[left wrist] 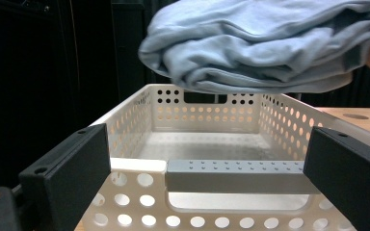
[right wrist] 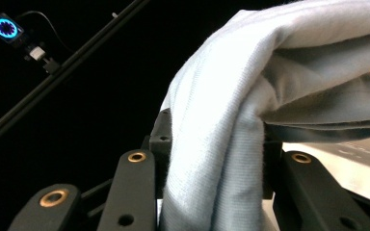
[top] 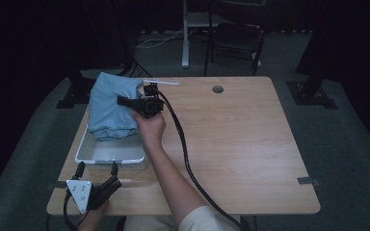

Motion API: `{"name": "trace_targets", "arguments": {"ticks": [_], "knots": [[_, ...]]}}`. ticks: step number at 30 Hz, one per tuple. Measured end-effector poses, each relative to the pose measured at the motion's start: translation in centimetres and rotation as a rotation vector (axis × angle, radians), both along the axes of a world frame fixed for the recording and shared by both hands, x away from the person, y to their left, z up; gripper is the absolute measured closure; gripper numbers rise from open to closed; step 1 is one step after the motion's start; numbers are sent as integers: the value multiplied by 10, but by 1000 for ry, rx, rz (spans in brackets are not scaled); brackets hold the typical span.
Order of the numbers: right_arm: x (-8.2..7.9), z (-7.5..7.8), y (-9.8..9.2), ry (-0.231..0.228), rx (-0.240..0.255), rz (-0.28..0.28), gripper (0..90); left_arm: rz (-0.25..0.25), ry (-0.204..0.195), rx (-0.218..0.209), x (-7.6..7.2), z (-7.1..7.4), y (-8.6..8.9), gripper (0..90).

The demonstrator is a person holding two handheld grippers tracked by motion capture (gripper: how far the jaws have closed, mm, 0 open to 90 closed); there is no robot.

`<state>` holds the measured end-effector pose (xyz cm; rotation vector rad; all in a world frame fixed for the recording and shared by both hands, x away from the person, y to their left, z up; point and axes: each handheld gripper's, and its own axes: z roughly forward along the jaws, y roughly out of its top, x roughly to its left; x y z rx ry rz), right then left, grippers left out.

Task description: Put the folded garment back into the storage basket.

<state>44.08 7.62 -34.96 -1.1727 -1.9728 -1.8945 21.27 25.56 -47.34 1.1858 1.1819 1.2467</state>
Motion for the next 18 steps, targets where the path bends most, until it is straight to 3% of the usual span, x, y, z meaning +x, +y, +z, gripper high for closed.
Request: {"name": "trace_targets", "arguments": {"ticks": [10,18], "knots": [[-1,-3,24,22,14,15,641,0,-1,0,0,0,0,39],[-1,-7,33,21,5,10,641,-5,-2,0,0,0,0,39]]}}
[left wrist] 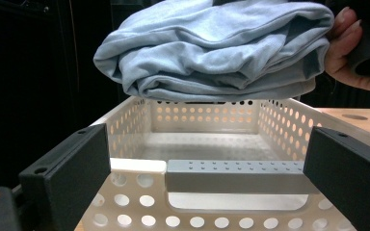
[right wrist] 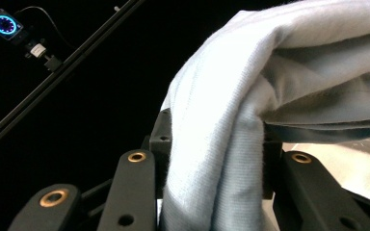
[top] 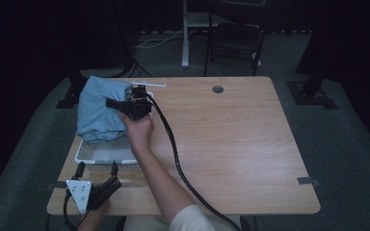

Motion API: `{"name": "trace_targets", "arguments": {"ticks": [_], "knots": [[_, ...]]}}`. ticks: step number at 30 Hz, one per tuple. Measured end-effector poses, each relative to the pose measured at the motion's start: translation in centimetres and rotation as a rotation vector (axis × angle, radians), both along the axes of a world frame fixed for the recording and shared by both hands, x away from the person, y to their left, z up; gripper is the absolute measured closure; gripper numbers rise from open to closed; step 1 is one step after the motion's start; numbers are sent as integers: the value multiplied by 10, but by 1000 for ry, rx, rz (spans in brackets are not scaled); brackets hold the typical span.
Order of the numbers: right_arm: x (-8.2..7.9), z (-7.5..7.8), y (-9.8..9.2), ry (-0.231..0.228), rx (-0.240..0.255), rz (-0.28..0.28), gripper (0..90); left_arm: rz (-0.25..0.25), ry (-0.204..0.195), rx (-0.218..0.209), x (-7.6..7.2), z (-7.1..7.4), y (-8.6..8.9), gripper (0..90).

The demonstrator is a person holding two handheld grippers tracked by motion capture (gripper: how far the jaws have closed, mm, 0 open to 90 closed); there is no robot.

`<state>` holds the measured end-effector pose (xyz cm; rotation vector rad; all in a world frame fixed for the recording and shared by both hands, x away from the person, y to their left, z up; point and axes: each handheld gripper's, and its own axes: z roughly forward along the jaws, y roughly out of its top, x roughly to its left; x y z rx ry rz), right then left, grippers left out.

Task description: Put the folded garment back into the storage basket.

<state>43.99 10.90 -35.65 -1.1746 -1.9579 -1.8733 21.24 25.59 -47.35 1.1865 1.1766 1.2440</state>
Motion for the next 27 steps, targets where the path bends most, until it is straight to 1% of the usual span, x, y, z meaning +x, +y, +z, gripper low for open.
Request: {"name": "trace_targets", "arguments": {"ticks": [3,6,8,9,10,11,13,15,18,21,24,25,26,27], "knots": [[0,-4,0,8,-9,-8,641,0,0,0,0,0,0,39],[3,-11,-1,44,-1,-21,641,0,0,1,0,0,0,39],[3,-17,0,47,-26,-33,641,-1,0,0,0,0,0,39],[3,-17,0,47,-26,-33,641,-1,0,0,0,0,0,39],[4,-19,0,50,-38,-34,641,-2,2,1,0,0,0,39],[5,-24,2,73,-47,-35,640,-2,3,1,0,0,0,39],[5,-27,3,86,-42,-36,640,-2,2,2,0,0,0,39],[4,-30,4,90,-48,-36,640,-3,2,2,0,0,0,39],[2,-33,6,97,-72,-46,641,-5,2,2,0,0,0,39],[1,-32,6,91,-99,-55,635,-9,5,1,0,0,0,40],[1,-32,7,103,-103,-47,631,-10,7,2,0,0,0,39],[0,-32,7,104,-113,-47,632,-10,5,2,0,0,0,39],[0,-32,7,102,-121,-49,632,-11,5,1,0,0,0,39],[-1,-32,9,90,-134,-51,633,-11,5,2,0,0,0,39]]}}
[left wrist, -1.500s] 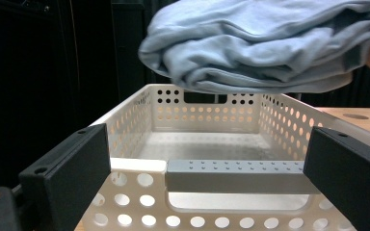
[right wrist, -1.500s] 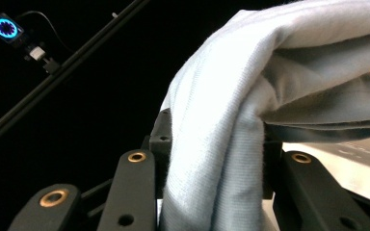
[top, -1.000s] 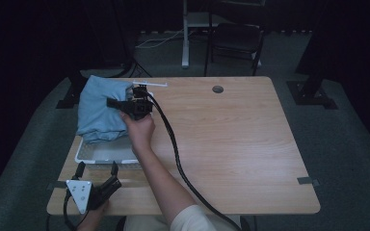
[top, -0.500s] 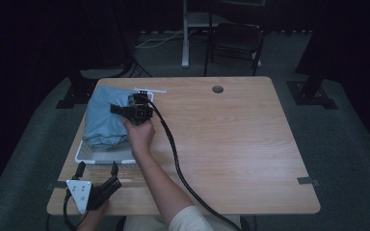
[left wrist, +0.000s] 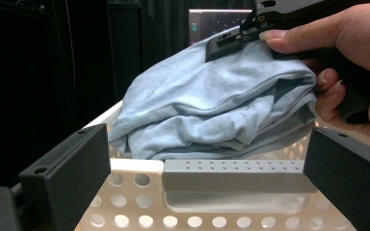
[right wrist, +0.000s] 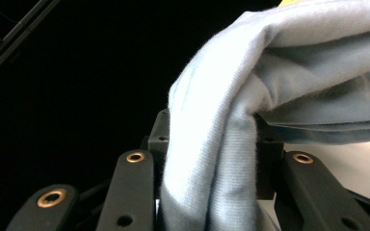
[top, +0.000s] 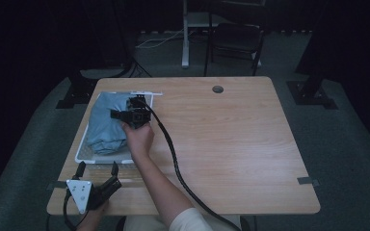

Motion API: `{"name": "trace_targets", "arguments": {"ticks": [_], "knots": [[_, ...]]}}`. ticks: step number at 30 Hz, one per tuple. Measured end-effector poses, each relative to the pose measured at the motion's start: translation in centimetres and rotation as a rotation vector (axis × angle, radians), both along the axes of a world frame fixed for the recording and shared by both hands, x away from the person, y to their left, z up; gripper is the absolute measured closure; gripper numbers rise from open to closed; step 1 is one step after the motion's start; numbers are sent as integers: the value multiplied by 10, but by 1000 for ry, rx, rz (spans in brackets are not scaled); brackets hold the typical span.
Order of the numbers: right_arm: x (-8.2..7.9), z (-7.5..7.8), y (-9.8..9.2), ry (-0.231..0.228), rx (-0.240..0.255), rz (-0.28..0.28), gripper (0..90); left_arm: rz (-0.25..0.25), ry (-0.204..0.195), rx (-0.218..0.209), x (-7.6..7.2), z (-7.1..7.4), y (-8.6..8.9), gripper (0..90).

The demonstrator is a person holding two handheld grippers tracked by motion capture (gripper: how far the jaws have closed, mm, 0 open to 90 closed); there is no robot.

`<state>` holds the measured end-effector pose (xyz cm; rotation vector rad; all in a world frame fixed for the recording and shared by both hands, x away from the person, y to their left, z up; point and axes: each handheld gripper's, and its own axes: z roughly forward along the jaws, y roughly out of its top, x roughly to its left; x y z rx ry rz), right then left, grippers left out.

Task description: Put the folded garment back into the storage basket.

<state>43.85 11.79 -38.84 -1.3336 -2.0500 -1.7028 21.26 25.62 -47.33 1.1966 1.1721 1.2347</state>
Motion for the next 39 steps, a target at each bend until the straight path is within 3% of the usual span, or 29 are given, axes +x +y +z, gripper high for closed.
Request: {"name": "trace_targets", "arguments": {"ticks": [5,19,22,28,31,34,38,39], "knots": [[2,-1,2,28,-11,24,598,0,1,0,0,0,0,39],[0,1,0,12,-115,33,569,-1,3,1,0,0,0,39],[2,-2,1,36,-122,52,543,-1,3,1,0,0,0,39],[2,-1,3,24,-141,68,533,-1,3,1,0,0,0,39],[2,0,6,15,-169,74,449,-1,3,1,0,0,0,39],[3,0,11,20,-224,96,304,0,3,1,0,0,0,39],[2,1,19,18,-313,118,217,0,3,1,0,0,0,39],[2,1,19,18,-313,118,217,0,3,1,0,0,0,39]]}}
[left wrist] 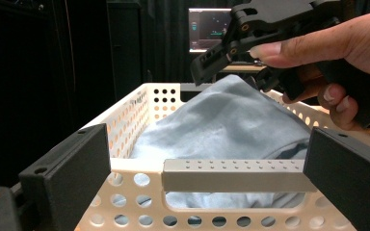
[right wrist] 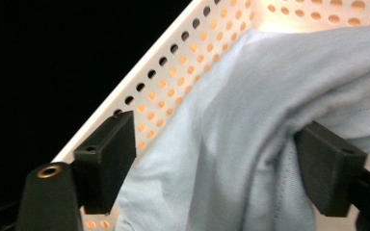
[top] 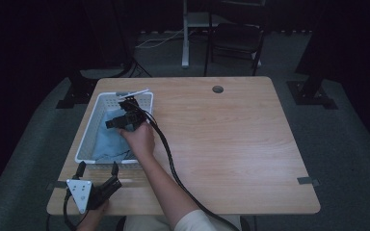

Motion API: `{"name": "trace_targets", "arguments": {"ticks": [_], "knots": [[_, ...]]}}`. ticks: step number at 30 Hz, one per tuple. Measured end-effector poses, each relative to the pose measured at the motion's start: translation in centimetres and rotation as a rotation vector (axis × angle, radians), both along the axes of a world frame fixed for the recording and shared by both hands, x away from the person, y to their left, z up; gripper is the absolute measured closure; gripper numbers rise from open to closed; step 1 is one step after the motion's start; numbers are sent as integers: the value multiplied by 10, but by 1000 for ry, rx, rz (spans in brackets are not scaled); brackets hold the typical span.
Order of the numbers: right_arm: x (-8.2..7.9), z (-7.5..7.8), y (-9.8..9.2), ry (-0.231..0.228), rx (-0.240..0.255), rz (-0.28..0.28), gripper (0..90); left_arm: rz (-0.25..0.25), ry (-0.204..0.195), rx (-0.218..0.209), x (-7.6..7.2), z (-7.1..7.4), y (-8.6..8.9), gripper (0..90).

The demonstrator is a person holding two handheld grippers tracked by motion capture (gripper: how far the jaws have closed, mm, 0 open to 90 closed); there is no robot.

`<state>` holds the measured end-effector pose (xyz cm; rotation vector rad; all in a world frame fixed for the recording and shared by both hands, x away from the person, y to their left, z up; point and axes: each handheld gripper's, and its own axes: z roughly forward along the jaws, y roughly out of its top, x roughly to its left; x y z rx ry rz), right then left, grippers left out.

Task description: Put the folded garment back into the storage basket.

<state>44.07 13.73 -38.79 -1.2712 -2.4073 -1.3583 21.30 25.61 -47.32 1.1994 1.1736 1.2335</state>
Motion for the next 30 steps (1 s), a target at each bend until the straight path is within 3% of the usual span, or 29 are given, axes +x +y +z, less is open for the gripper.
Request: {"name": "trace_targets", "arguments": {"ticks": [9,12,18,23,25,26,30], "knots": [[0,0,1,4,-4,8,179,0,0,0,0,0,0,39],[0,-1,2,3,-2,14,114,0,0,0,0,0,0,39],[-4,1,4,-31,-24,34,112,0,0,0,0,0,0,39],[-9,3,2,-102,-9,36,111,0,0,0,0,0,0,39],[-11,5,2,-135,-11,40,12,0,0,0,0,0,0,39],[-14,6,2,-168,-17,40,11,0,0,0,0,0,0,39],[-17,7,3,-192,-43,52,11,0,0,0,0,0,0,39]]}}
